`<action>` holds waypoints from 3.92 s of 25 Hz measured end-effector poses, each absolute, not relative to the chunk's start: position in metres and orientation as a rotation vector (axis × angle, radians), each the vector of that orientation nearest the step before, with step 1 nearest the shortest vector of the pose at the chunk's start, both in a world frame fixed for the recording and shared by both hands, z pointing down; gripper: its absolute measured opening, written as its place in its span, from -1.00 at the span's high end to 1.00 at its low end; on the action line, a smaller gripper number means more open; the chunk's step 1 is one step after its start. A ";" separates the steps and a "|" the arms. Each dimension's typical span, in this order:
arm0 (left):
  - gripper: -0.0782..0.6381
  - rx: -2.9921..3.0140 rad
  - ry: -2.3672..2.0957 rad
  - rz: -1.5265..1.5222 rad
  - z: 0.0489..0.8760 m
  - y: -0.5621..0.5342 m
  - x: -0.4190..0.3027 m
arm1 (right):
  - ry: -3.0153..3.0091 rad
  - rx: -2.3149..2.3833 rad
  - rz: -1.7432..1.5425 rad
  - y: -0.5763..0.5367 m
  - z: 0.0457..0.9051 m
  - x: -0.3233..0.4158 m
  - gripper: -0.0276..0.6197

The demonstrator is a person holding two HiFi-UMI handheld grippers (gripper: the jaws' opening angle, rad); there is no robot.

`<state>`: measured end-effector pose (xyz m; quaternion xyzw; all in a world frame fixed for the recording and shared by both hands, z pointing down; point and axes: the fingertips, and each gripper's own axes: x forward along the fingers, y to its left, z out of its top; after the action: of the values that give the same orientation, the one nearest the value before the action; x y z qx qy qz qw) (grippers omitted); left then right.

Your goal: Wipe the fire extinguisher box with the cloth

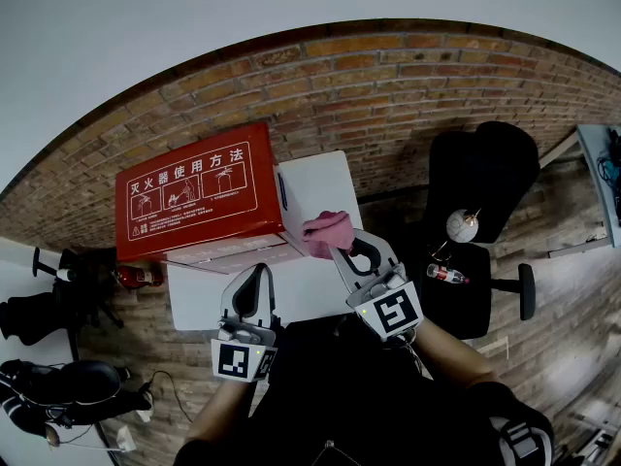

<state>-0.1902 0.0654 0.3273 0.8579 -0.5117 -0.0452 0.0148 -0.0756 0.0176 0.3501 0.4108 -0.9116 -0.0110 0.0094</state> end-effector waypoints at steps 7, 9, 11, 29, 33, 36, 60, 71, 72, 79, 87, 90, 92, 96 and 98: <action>0.65 2.698 -1.617 -0.121 0.332 0.062 -0.183 | -2.866 1.269 -0.037 0.006 0.353 -0.075 0.70; 0.65 2.658 -1.618 -0.118 0.333 0.061 -0.181 | -2.870 1.255 -0.030 0.001 0.356 -0.075 0.70; 0.65 2.624 -1.627 -0.104 0.335 0.059 -0.180 | -2.884 1.229 -0.014 -0.005 0.359 -0.078 0.70; 0.65 2.579 -1.725 -0.034 0.341 0.054 -0.188 | -2.975 0.965 -0.172 -0.032 0.359 -0.135 0.70; 0.65 2.576 -1.754 0.007 0.347 0.055 -0.194 | -3.044 0.927 -0.095 -0.031 0.352 -0.140 0.70; 0.65 2.564 -1.767 0.025 0.349 0.052 -0.196 | -3.086 0.899 0.034 -0.031 0.353 -0.140 0.70; 0.65 2.565 -1.761 0.069 0.355 0.050 -0.193 | -3.040 0.898 0.171 -0.034 0.403 -0.143 0.70; 0.65 2.585 -1.753 0.095 0.355 0.056 -0.193 | -2.996 0.911 0.322 -0.034 0.443 -0.143 0.70; 0.65 2.584 -1.753 0.094 0.355 0.057 -0.194 | -2.993 0.912 0.342 -0.035 0.446 -0.143 0.70; 0.65 2.574 -1.765 0.112 0.358 0.064 -0.198 | -2.955 0.922 0.431 -0.037 0.470 -0.143 0.70; 0.65 2.554 -1.777 0.116 0.360 0.069 -0.200 | -2.896 0.935 0.555 -0.040 0.503 -0.143 0.70; 0.65 2.549 -1.781 0.121 0.363 0.071 -0.202 | -2.875 0.940 0.597 -0.041 0.514 -0.143 0.70; 0.65 2.546 -1.783 0.123 0.364 0.072 -0.204 | -2.858 0.951 0.609 -0.041 0.521 -0.144 0.70; 0.65 2.538 -1.787 0.127 0.366 0.074 -0.206 | -2.816 0.973 0.596 -0.042 0.538 -0.145 0.70; 0.65 2.535 -1.786 0.128 0.367 0.073 -0.205 | -2.793 0.978 0.592 -0.043 0.548 -0.145 0.70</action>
<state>-0.2054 0.0731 0.3668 0.8166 -0.5755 0.0412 0.0189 -0.1448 -0.0425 0.5484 0.3236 -0.9236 0.1959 0.0619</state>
